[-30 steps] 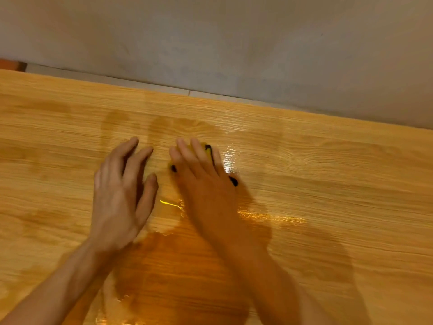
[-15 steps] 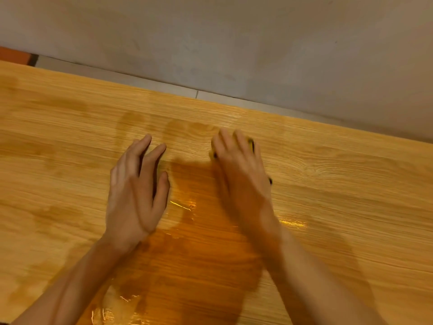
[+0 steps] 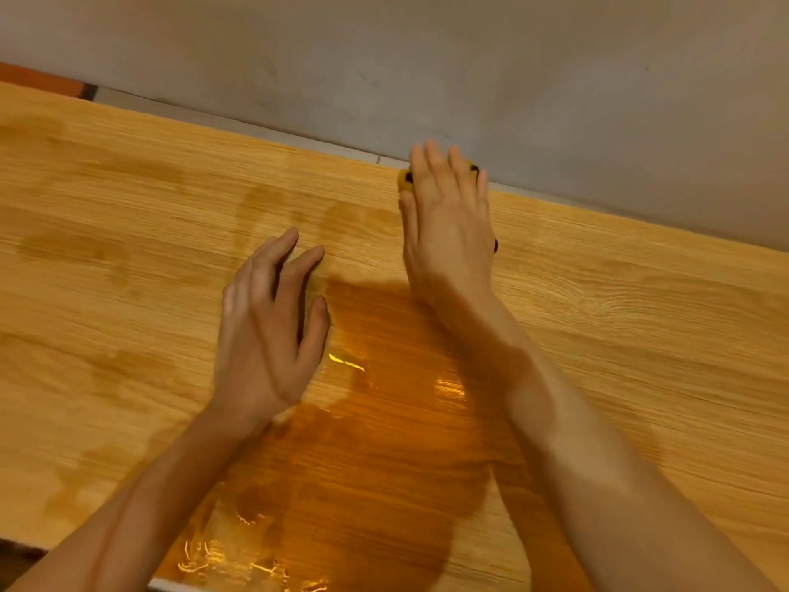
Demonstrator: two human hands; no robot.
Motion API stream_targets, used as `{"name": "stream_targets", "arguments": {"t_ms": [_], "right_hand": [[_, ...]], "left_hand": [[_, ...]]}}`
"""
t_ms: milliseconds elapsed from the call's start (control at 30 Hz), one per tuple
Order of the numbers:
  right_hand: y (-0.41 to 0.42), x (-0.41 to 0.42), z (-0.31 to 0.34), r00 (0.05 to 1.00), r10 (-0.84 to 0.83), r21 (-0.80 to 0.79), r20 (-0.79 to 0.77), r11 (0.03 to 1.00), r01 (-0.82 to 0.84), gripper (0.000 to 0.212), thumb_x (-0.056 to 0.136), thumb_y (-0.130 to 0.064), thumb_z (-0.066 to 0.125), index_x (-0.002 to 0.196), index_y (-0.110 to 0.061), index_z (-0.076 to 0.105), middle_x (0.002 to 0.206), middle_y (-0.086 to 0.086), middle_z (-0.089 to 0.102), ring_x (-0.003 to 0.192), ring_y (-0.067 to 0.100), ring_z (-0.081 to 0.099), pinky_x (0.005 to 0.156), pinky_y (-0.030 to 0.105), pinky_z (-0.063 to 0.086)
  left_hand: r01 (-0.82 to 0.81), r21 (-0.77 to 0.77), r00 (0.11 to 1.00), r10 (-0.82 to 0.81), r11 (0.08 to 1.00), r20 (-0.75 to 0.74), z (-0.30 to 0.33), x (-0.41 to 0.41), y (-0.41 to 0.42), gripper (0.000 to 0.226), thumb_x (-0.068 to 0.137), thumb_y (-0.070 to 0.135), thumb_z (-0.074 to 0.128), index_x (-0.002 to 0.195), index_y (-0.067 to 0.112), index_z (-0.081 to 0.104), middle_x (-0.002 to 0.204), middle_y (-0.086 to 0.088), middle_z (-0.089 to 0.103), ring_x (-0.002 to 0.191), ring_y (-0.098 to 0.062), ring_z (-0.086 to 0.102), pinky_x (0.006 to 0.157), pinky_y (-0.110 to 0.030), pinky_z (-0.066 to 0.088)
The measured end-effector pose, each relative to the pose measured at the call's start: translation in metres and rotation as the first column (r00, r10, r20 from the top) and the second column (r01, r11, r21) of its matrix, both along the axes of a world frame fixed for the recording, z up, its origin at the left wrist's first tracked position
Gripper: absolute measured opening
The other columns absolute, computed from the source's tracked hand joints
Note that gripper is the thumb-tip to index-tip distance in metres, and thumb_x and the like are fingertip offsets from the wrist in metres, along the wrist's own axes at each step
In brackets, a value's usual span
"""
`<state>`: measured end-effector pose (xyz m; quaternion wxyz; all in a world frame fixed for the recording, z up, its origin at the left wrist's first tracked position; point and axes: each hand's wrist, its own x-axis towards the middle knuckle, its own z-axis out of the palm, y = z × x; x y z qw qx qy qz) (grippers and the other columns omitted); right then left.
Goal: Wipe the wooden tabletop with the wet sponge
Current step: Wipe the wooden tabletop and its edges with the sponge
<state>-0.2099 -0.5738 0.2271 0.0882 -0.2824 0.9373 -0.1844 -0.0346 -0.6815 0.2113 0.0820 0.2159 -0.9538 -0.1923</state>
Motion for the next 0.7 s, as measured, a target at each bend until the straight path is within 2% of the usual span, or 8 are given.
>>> {"name": "stream_targets", "arguments": {"t_ms": [100, 200, 233, 300, 433, 500, 633, 700], "right_hand": [[0.009, 0.006, -0.003, 0.999, -0.051, -0.064, 0.016, 0.997, 0.052, 0.048, 0.106, -0.025, 0.028, 0.153, -0.015, 0.021, 0.161, 0.001, 0.019, 0.15, 0.019, 0.009, 0.123, 0.041, 0.005], [0.066, 0.075, -0.002, 0.997, -0.035, 0.003, -0.063, 0.999, 0.036, 0.054, 0.102, -0.012, 0.044, 0.152, -0.014, 0.023, 0.16, 0.002, 0.021, 0.149, 0.02, 0.011, 0.123, 0.046, 0.012], [0.079, 0.085, -0.003, 0.998, -0.015, 0.023, -0.066, 1.0, 0.017, 0.054, 0.101, -0.013, 0.046, 0.151, -0.015, 0.024, 0.159, 0.001, 0.023, 0.149, 0.02, 0.012, 0.122, 0.046, 0.012], [0.078, 0.064, -0.005, 0.999, 0.001, -0.003, -0.034, 1.0, -0.001, 0.049, 0.104, -0.023, 0.037, 0.151, -0.016, 0.026, 0.158, 0.0, 0.025, 0.149, 0.019, 0.014, 0.123, 0.043, 0.009], [0.038, -0.022, 0.0, 0.986, -0.167, -0.045, -0.027, 0.985, 0.166, 0.047, 0.106, -0.027, 0.026, 0.15, -0.011, 0.028, 0.155, 0.006, 0.033, 0.145, 0.023, 0.024, 0.121, 0.041, 0.015], [0.049, -0.01, 0.001, 0.983, -0.181, -0.083, -0.025, 0.98, 0.178, 0.047, 0.106, -0.025, 0.027, 0.15, -0.01, 0.027, 0.156, 0.005, 0.031, 0.146, 0.022, 0.021, 0.121, 0.04, 0.014], [0.111, 0.06, 0.005, 0.998, -0.059, -0.079, -0.003, 0.995, 0.059, 0.048, 0.106, -0.026, 0.03, 0.152, -0.011, 0.024, 0.16, 0.001, 0.022, 0.15, 0.015, 0.009, 0.123, 0.043, 0.011], [0.108, 0.039, 0.002, 0.997, -0.075, -0.071, -0.023, 0.995, 0.073, 0.048, 0.106, -0.025, 0.03, 0.151, -0.011, 0.025, 0.159, 0.002, 0.024, 0.15, 0.017, 0.011, 0.122, 0.043, 0.01]], "left_hand": [[-0.006, 0.009, 1.0, 0.006, 1.0, -0.002, 0.001, 0.001, 0.002, 0.048, 0.098, 0.029, 0.045, 0.144, 0.016, 0.047, 0.156, -0.005, 0.036, 0.144, -0.026, 0.036, 0.111, -0.045, 0.032], [-0.017, 0.008, 1.0, 0.017, 1.0, -0.001, 0.002, 0.002, 0.005, 0.047, 0.098, 0.03, 0.044, 0.143, 0.016, 0.049, 0.156, -0.006, 0.037, 0.144, -0.029, 0.036, 0.11, -0.047, 0.033], [-0.02, 0.004, 1.0, 0.02, 1.0, 0.003, 0.002, 0.002, 0.005, 0.047, 0.099, 0.03, 0.043, 0.143, 0.016, 0.049, 0.156, -0.006, 0.037, 0.144, -0.029, 0.036, 0.11, -0.047, 0.032], [-0.012, -0.005, 1.0, 0.012, 1.0, 0.006, 0.0, 0.002, 0.004, 0.047, 0.1, 0.031, 0.042, 0.144, 0.016, 0.048, 0.157, -0.007, 0.037, 0.145, -0.028, 0.034, 0.111, -0.047, 0.031], [-0.009, 0.007, 1.0, 0.009, 1.0, -0.025, -0.001, -0.001, 0.002, 0.047, 0.1, 0.032, 0.042, 0.144, 0.016, 0.049, 0.155, -0.006, 0.038, 0.144, -0.026, 0.036, 0.11, -0.043, 0.031], [-0.005, 0.011, 0.999, 0.005, 1.0, -0.037, -0.001, 0.0, 0.002, 0.048, 0.098, 0.032, 0.043, 0.143, 0.016, 0.049, 0.155, -0.006, 0.039, 0.142, -0.026, 0.038, 0.11, -0.043, 0.031], [-0.009, 0.01, 1.0, 0.009, 1.0, -0.029, -0.001, 0.002, 0.002, 0.049, 0.098, 0.031, 0.043, 0.144, 0.015, 0.048, 0.156, -0.007, 0.038, 0.143, -0.029, 0.037, 0.11, -0.047, 0.031], [-0.006, 0.007, 1.0, 0.006, 1.0, -0.018, -0.002, 0.001, 0.002, 0.05, 0.098, 0.031, 0.043, 0.145, 0.016, 0.047, 0.157, -0.006, 0.036, 0.144, -0.029, 0.036, 0.111, -0.047, 0.031]]}}
